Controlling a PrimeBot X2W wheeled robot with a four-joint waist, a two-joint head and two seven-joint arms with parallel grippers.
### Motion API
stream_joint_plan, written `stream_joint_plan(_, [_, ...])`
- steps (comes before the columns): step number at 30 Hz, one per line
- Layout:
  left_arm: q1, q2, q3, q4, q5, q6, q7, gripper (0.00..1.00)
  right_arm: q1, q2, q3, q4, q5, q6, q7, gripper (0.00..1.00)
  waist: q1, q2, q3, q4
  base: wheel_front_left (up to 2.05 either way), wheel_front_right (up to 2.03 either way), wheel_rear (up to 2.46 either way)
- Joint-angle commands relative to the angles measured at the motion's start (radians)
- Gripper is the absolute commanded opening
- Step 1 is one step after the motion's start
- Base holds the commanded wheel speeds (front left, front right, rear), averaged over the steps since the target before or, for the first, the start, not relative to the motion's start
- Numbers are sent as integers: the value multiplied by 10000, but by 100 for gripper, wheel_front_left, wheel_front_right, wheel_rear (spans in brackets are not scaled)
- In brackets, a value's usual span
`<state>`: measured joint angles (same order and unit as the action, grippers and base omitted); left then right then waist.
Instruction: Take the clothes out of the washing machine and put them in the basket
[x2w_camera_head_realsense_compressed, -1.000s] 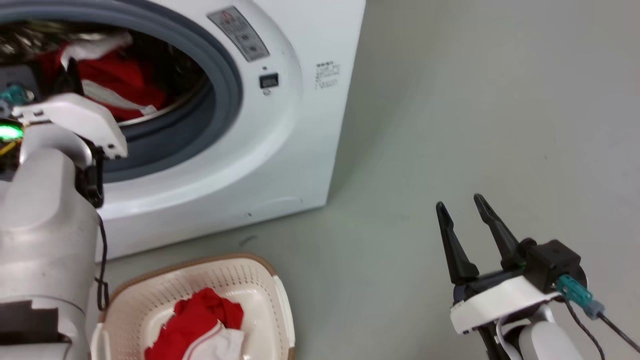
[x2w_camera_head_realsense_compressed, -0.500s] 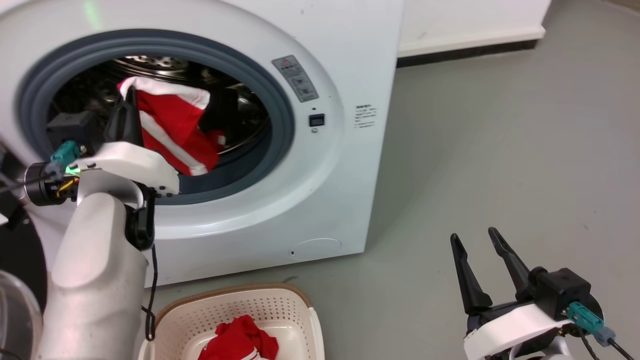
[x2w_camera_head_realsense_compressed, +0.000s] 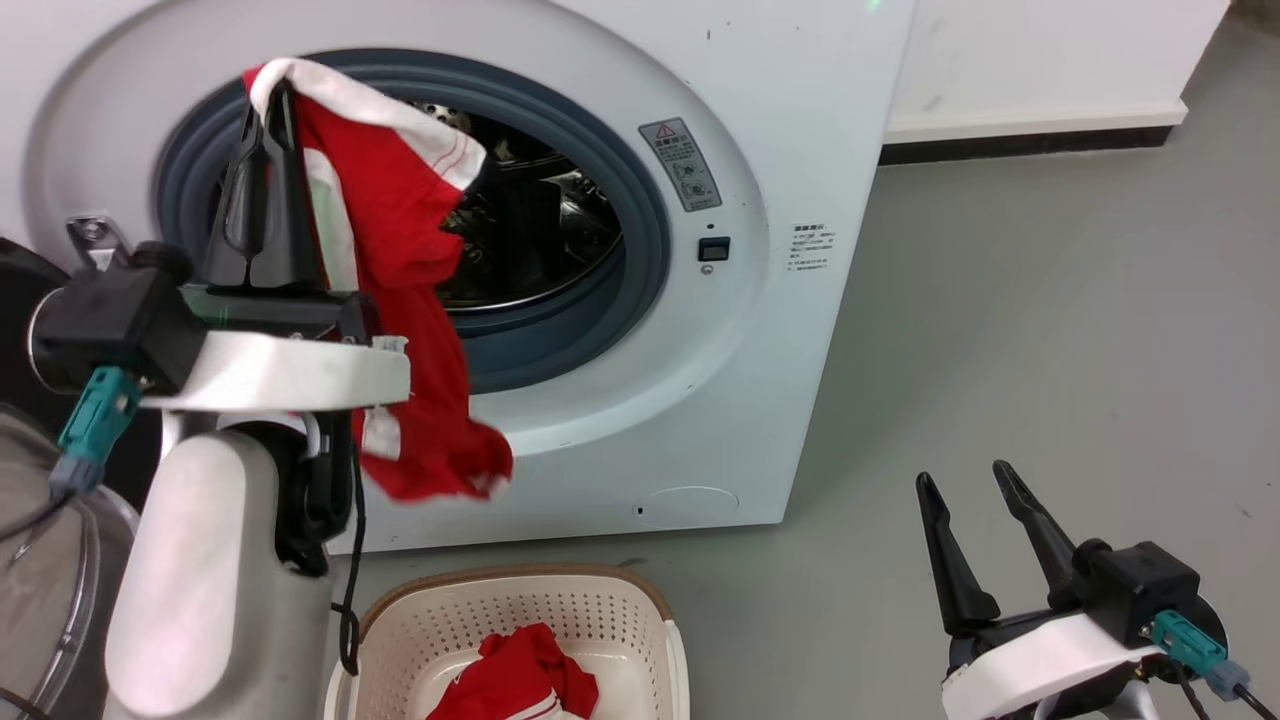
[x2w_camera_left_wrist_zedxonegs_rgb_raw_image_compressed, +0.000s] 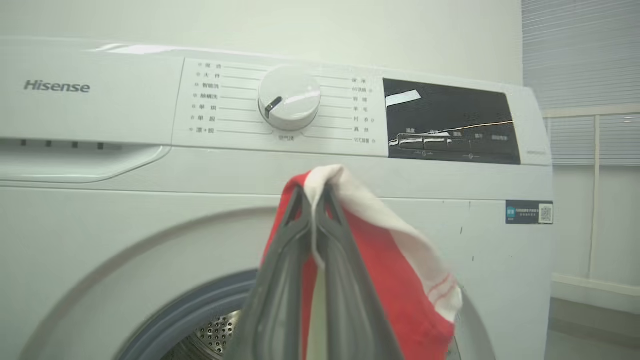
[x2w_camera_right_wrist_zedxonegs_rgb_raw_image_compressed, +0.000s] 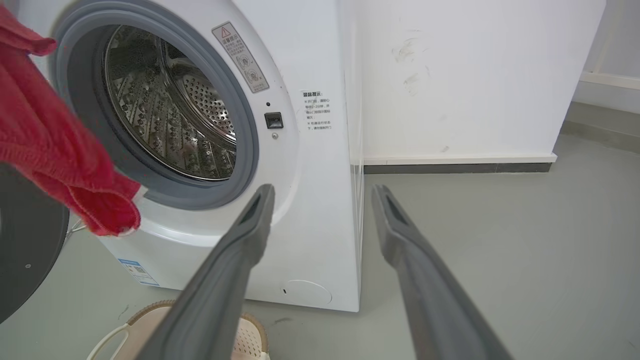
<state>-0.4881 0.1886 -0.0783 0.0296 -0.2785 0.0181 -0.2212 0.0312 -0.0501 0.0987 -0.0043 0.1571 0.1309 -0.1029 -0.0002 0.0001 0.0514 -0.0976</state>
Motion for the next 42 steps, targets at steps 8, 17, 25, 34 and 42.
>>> stream_joint_plan(8, [1670,-174,-478,-2798,152,414,935,0,121,-2,-29,-144,-6,-3,85,100,2,-1,-15,272,0,0,0])
stream_joint_plan(17, [4116,-708,-1202,-1425,-394,668,1541,0,-100,0,26,-244,-45,-3,100,100,2,-1,403,319,0,0,0])
stream_joint_plan(25, [4485,-1207,-1843,2636,-1228,311,1105,0,-410,1,82,-269,-47,-5,80,100,2,-1,1060,350,0,0,0])
stream_joint_plan(34, [2367,-1356,-2337,6465,-1558,-58,161,0,-1012,-2,350,-359,-49,-3,39,100,2,-1,2292,106,0,0,0])
stream_joint_plan(42, [11,-1380,-2500,9419,-1880,-154,-301,0,-1788,1,596,-414,-1,-3,-145,100,2,-1,4164,-606,0,0,0])
